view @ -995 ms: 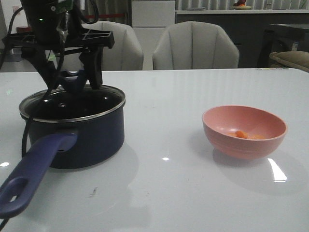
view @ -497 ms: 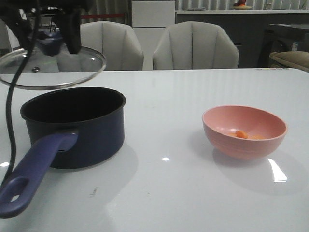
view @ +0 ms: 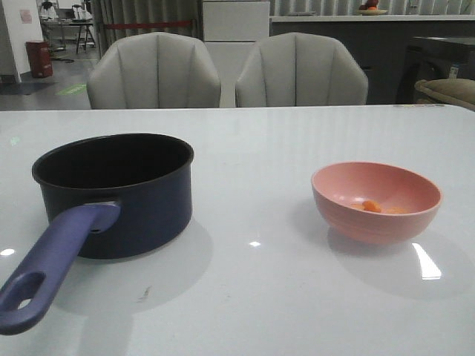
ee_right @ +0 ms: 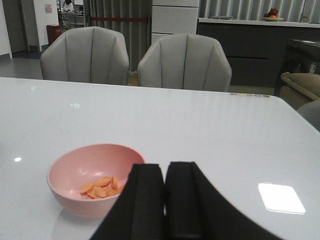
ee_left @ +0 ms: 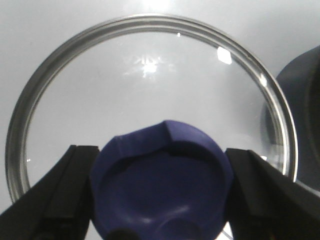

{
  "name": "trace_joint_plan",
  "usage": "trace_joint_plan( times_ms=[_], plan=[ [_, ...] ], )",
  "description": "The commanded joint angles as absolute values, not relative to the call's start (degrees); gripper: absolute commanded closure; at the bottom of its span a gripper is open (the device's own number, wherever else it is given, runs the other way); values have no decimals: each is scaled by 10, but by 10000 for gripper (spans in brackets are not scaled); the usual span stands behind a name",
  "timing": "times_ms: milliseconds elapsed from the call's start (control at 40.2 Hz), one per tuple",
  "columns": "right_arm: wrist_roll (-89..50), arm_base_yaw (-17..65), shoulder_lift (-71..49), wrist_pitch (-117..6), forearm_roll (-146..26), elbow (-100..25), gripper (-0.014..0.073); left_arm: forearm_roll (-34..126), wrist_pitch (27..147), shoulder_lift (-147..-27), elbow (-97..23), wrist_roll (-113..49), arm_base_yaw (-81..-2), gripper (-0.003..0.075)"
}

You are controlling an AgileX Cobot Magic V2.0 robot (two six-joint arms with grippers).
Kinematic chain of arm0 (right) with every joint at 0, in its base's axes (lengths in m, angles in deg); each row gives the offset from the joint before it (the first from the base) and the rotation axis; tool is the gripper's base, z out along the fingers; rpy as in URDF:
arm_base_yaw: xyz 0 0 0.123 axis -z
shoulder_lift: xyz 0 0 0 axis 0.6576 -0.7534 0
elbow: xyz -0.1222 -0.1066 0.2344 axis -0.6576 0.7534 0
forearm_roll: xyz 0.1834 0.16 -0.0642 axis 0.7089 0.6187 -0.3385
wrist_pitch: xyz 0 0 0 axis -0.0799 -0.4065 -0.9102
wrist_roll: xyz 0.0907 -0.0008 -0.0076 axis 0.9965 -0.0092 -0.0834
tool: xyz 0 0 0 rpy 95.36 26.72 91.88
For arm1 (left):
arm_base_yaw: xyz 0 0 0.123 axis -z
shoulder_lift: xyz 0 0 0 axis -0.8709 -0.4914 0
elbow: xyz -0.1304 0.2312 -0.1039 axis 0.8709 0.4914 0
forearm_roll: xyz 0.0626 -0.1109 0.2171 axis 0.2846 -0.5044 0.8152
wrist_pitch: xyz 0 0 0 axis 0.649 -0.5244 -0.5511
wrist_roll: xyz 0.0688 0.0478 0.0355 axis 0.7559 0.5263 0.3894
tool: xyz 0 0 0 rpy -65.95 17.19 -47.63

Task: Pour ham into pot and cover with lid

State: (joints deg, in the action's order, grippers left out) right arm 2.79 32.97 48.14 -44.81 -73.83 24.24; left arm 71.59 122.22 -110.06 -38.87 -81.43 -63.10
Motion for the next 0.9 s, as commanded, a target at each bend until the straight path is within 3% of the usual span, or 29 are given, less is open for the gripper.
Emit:
trace_joint_plan(
  times_ms=[0,149,547,870],
  plan=[
    [23,332,493,-400,-739,240,444,622,1157,-1087,-370,-742,-686,407],
    [23,332,493,-400,-739,240,444,606,1128,-1114,-352,-720,-722,407],
    [23,332,493,-400,-739,240,444,632,1095,-1202,-352,-720,-723,386],
    [23,332,493,-400,-739,240,444,640,1080,-1225,-352,-720,-723,216]
  ],
)
